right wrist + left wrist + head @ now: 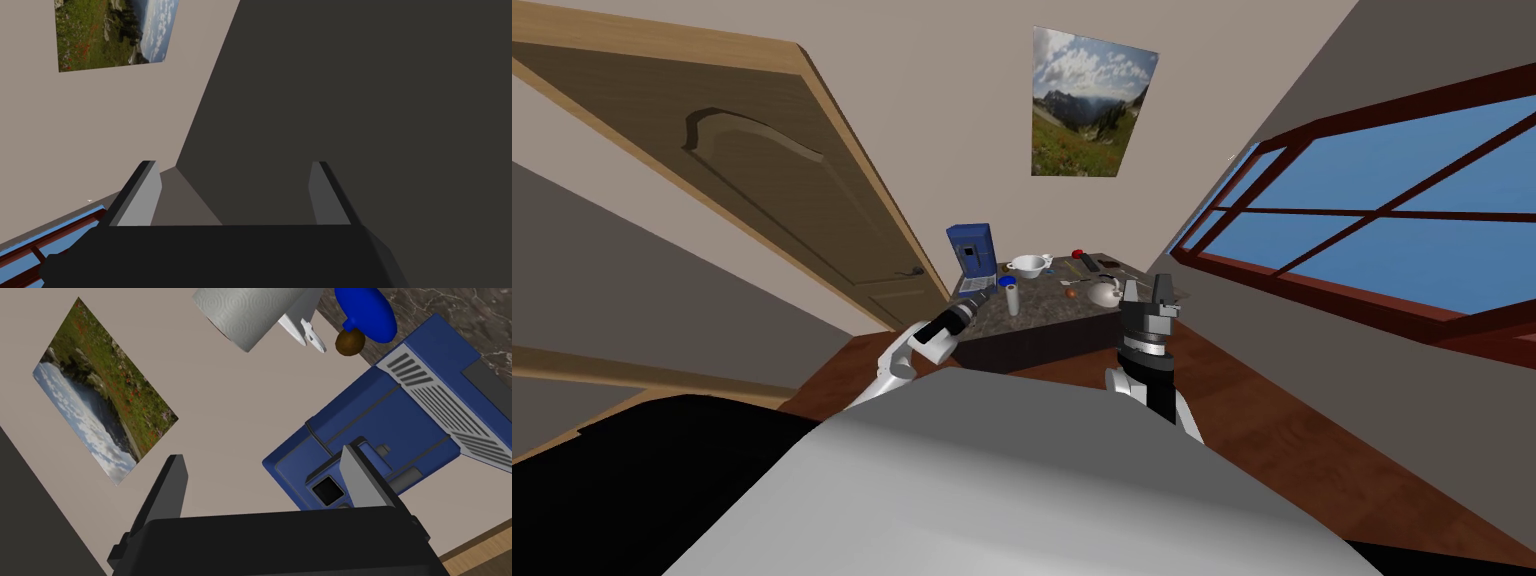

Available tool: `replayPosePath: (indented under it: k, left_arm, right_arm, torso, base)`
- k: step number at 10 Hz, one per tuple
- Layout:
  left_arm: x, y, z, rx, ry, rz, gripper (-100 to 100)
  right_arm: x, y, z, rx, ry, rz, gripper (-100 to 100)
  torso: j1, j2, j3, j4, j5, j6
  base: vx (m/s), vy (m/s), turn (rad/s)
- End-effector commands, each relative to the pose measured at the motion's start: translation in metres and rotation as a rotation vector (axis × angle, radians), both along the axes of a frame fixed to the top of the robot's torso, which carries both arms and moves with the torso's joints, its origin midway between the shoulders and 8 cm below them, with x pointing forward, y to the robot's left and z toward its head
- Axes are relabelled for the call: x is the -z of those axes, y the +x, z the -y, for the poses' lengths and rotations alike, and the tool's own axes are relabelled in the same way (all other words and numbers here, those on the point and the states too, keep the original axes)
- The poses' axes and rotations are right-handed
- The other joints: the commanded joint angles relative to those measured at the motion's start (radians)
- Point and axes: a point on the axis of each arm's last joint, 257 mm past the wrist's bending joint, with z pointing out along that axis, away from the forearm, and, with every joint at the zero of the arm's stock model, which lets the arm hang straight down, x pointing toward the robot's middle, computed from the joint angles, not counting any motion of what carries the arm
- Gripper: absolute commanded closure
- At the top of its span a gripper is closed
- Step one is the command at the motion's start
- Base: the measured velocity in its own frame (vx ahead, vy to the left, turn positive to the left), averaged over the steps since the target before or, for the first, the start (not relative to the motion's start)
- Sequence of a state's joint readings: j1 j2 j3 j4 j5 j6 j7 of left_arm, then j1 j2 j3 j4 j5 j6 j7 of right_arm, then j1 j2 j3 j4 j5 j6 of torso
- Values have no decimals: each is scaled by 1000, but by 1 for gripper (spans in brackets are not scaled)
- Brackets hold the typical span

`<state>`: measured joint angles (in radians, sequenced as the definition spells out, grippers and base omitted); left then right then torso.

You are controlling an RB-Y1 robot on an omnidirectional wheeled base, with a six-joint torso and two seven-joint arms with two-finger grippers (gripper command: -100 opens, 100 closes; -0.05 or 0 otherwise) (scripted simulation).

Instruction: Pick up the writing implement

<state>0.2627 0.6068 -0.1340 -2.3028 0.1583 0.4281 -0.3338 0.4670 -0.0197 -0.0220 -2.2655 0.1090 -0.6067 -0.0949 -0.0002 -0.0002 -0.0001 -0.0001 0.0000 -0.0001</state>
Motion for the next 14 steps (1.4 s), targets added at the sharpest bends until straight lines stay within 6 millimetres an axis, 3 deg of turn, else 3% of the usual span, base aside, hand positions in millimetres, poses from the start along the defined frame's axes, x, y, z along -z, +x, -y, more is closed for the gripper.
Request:
replayPosePath:
  k: [1, 7, 14]
  left_arm:
    - [11, 1, -4, -8, 30, -41, -100]
    - [50, 9, -16, -7, 167, -183, -100]
    - [99, 7, -44, -33, 317, -378, -100]
  right_arm:
    - [0, 0, 0, 0, 0, 0, 0]
    - [0, 0, 0, 0, 0, 0, 0]
    - [0, 0, 0, 0, 0, 0, 0]
  torso:
    - [0, 0, 0, 0, 0, 0]
    - [0, 0, 0, 0, 0, 0]
    - [0, 0, 0, 0, 0, 0]
  base:
    - [-1, -4, -13]
    - [1, -2, -13]
    - [3, -1, -18]
